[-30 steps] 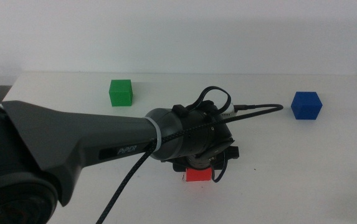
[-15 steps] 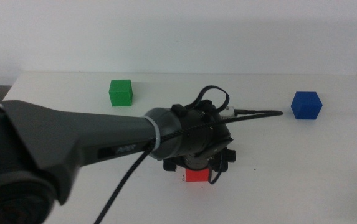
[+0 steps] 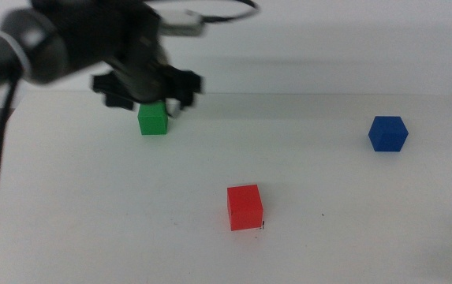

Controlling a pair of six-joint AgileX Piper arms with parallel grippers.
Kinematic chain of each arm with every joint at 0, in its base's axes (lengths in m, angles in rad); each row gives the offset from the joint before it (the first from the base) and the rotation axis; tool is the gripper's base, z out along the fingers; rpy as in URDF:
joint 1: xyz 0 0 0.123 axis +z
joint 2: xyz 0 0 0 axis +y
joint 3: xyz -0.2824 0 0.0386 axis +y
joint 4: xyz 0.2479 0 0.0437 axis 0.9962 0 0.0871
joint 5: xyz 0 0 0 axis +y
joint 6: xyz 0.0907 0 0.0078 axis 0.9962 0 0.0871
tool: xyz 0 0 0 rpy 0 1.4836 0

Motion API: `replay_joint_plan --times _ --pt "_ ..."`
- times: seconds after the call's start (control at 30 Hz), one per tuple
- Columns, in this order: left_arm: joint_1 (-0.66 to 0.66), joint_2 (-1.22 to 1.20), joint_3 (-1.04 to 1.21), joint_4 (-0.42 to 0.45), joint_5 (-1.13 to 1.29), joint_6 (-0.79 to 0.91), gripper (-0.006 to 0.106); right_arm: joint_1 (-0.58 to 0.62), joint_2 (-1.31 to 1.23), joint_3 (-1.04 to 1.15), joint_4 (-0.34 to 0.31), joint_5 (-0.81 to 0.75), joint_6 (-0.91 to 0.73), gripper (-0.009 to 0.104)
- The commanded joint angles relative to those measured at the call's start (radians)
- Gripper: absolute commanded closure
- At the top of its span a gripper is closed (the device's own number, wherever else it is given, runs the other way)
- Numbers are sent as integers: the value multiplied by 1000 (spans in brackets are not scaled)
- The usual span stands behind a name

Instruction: Stack red cubes first, then green, then blue cubes in a specific spot.

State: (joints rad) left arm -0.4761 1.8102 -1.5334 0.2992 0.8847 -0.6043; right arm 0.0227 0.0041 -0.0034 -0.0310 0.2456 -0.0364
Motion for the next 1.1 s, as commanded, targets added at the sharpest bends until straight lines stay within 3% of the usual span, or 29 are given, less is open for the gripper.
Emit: replay_joint_plan --times 0.0,0.07,0.2,0.43,0.87,0.97,1.07 --pt "105 42 -54 -112 -23 175 7 -3 -4 3 -11 -8 -5 2" --pt "181 94 -118 -178 -33 238 7 -3 -4 3 -11 -8 -5 2" --pt "251 231 -254 -227 -29 300 7 -3 -4 3 -11 -8 -5 2" --pt "257 415 -429 -231 -12 319 7 -3 -4 3 -11 -8 -5 2" --pt "257 565 -444 -237 -171 342 8 -3 -4 3 -11 -8 -5 2" --pt "257 587 -444 -260 -173 374 19 -3 -4 3 -11 -8 -5 2" --pt "257 571 -444 -346 -157 434 46 -3 -4 3 -11 -8 -5 2"
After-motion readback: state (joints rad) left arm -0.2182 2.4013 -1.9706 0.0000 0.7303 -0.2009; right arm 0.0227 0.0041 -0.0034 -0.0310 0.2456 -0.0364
